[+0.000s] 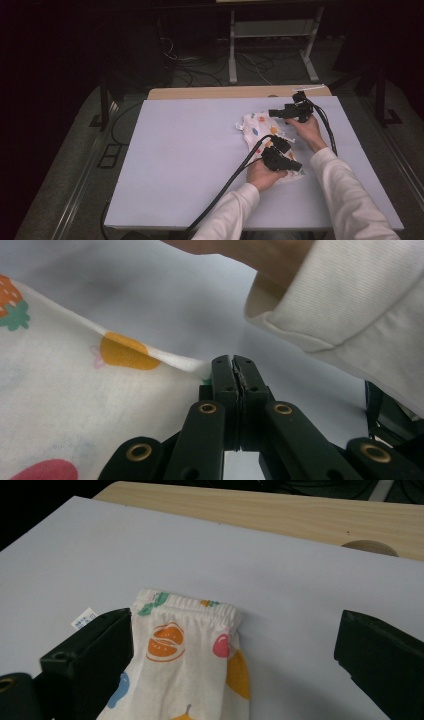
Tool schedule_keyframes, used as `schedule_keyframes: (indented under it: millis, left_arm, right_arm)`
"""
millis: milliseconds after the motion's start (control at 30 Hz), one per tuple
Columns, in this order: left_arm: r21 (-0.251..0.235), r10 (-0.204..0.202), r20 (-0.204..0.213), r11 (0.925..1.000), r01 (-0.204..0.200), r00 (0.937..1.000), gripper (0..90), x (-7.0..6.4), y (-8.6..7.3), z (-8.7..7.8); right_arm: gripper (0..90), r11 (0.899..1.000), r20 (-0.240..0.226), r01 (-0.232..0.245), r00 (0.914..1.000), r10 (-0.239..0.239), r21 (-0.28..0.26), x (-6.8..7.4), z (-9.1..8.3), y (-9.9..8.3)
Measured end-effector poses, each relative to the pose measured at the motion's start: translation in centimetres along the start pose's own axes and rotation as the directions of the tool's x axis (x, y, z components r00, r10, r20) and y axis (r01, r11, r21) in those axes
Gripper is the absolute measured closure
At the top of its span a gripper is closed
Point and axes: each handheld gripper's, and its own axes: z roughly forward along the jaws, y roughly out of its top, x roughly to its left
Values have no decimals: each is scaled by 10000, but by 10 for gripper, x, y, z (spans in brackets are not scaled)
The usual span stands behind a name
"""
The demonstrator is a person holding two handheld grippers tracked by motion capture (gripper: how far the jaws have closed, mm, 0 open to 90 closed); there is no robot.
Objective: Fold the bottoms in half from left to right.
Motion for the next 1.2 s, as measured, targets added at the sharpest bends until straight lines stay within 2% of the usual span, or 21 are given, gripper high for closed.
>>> schedule_keyframes:
  millis: [100, 267, 633, 800, 900, 967, 1200]
  left_arm:
    - [7, 15, -18, 10000, -15, 10000, 882, 0, 0, 2]
    - [66, -231, -30, 9997, 231, 9997, 882, 3, 0, 4]
    - [374, -467, 27, 9982, 466, 9989, 861, 2, 4, 11]
    - [428, -330, 48, 9985, 328, 9994, 698, -1, 4, 9]
    - [283, -237, 3, 9993, 236, 9997, 585, -3, 3, 5]
    - [107, -94, 113, 9999, 93, 9999, 509, -4, 2, 0]
    - [-239, 242, -197, 9994, -247, 9995, 271, -6, 2, -18]
  right_arm:
    - [0, 10000, 77, 35, 10000, -35, 7, 1, -2, 1]
    - [0, 10000, 102, 9, 9999, -8, -64, 0, -6, 1]
    - [0, 9999, 230, -117, 9997, 120, -125, -2, -14, -2]
    - [0, 9998, 276, -127, 9995, 131, -153, -1, -17, -3]
    - [0, 9997, 287, -147, 9995, 152, -171, 0, -18, -4]
    - [0, 9998, 308, -129, 9994, 133, -132, 1, -18, -4]
    - [0, 9998, 397, -1, 9992, 8, -193, 6, -20, -4]
